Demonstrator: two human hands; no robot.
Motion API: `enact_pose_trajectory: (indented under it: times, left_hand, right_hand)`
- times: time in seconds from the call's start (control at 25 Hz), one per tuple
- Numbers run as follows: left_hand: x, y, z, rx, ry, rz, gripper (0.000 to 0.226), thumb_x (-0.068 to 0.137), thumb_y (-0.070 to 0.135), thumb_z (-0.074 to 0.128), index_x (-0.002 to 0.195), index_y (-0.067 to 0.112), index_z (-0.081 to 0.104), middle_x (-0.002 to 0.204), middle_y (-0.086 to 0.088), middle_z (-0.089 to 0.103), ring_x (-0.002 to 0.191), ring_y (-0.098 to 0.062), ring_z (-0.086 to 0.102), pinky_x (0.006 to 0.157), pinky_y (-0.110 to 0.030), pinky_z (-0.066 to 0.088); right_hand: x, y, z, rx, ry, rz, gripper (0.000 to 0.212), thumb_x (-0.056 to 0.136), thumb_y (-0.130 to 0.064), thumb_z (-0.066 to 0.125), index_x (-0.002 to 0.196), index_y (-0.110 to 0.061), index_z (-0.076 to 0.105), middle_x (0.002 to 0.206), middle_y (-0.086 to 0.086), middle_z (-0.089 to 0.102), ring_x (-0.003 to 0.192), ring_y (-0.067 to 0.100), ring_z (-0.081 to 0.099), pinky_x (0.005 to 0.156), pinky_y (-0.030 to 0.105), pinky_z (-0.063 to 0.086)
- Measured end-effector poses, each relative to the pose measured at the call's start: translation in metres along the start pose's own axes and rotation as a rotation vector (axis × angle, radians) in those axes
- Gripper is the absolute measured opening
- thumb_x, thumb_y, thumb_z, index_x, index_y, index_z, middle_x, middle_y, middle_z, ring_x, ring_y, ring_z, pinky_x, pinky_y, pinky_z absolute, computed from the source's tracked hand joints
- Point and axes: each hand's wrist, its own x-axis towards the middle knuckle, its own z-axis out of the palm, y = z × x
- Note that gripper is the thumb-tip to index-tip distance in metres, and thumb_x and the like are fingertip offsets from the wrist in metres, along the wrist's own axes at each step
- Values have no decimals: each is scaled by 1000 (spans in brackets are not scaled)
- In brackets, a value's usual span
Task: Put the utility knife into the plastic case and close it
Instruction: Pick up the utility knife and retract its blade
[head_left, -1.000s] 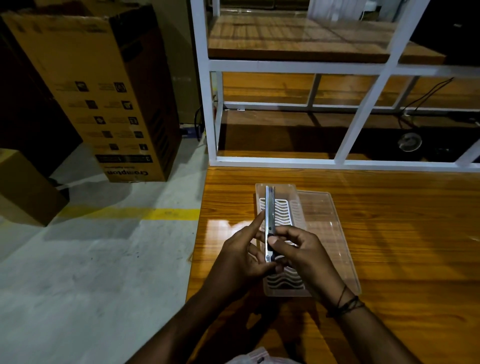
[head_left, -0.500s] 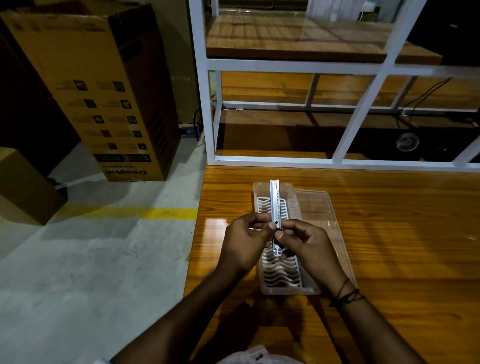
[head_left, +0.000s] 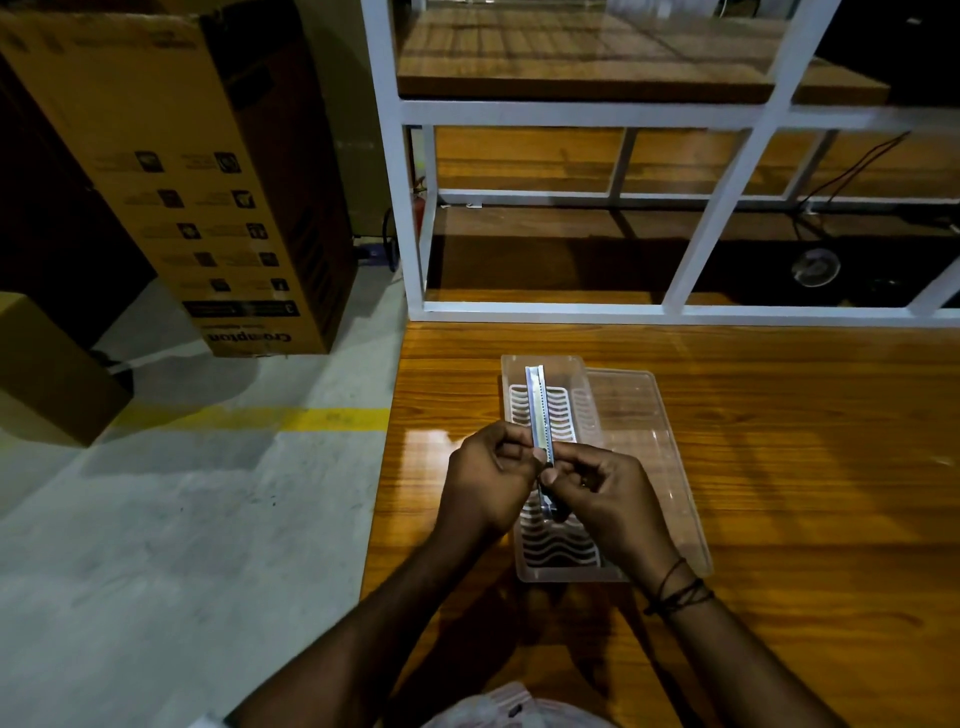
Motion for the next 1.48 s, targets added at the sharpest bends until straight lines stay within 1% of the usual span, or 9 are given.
enact_pose_trajectory:
  times: [0.2, 0.32, 0.44, 0.56, 0.6, 0.72, 0.88, 1.16, 1.48]
  left_hand:
    - [-2, -1, -1, -27, -1, 36, 9, 93, 12, 75, 101, 15, 74, 90, -1, 80, 80, -9, 77, 79, -33, 65]
    - [-7, -4, -1, 32, 45, 109, 17, 92, 12, 75, 109, 17, 75, 96, 5, 77, 80, 3, 72, 72, -17, 58]
    - [-8, -12, -7, 236, 123, 253, 30, 90, 16, 77, 119, 20, 72, 110, 9, 69, 83, 2, 68, 70, -6, 50]
    - [-7, -17, -12, 310, 154, 222, 38, 88, 19, 79, 125, 22, 69, 117, 7, 66, 82, 0, 67, 76, -25, 59]
    - [-6, -18, -12, 308, 153, 193, 39, 88, 20, 79, 125, 23, 69, 118, 7, 66, 82, 0, 67, 77, -30, 61]
    - [-7, -19, -13, 271, 123, 167, 35, 89, 23, 78, 122, 31, 68, 111, 9, 70, 77, -2, 71, 73, -39, 64]
    - [-7, -19, -14, 228, 83, 116, 34, 91, 21, 75, 123, 31, 67, 97, 14, 72, 67, -4, 72, 66, -43, 65]
    - [-4, -21, -14, 271, 86, 122, 39, 92, 25, 75, 129, 27, 65, 101, 9, 72, 62, -7, 71, 63, -43, 64]
    - [-5, -23, -13, 282, 90, 127, 40, 92, 28, 74, 131, 28, 64, 103, 7, 73, 69, -11, 72, 63, -45, 64]
  right_hand:
    - [1, -4, -1, -41, 15, 6, 38, 89, -5, 69, 100, -40, 77, 76, 12, 75, 64, 13, 66, 63, 39, 57]
    - [1, -4, 2, -170, 49, 13, 33, 87, -18, 71, 97, -49, 75, 79, -1, 77, 74, 17, 72, 70, 44, 60]
    - [7, -5, 5, -464, 112, 10, 24, 85, -19, 70, 107, -26, 75, 67, -7, 65, 76, 21, 69, 70, 35, 56]
    - [13, -8, 8, -640, 85, -7, 20, 84, -12, 69, 102, -19, 74, 61, -13, 58, 71, 15, 61, 61, 8, 38]
    - [15, -8, 9, -670, 61, 11, 21, 85, -14, 68, 104, -19, 74, 67, -10, 63, 75, 17, 62, 60, 7, 35]
    - [26, 4, 14, -759, 28, 72, 26, 84, -20, 67, 110, -17, 72, 97, 6, 75, 96, 26, 68, 73, 20, 42]
    - [35, 13, 23, -823, -7, 132, 28, 81, -17, 60, 107, -11, 69, 107, 14, 72, 105, 34, 65, 84, 36, 54]
    - [36, 17, 28, -892, -19, 162, 33, 86, -34, 65, 110, -12, 67, 111, 14, 68, 107, 35, 64, 86, 38, 53]
    - [34, 11, 29, -972, -26, 172, 34, 85, -29, 65, 112, -9, 62, 113, 16, 67, 106, 36, 65, 85, 38, 52]
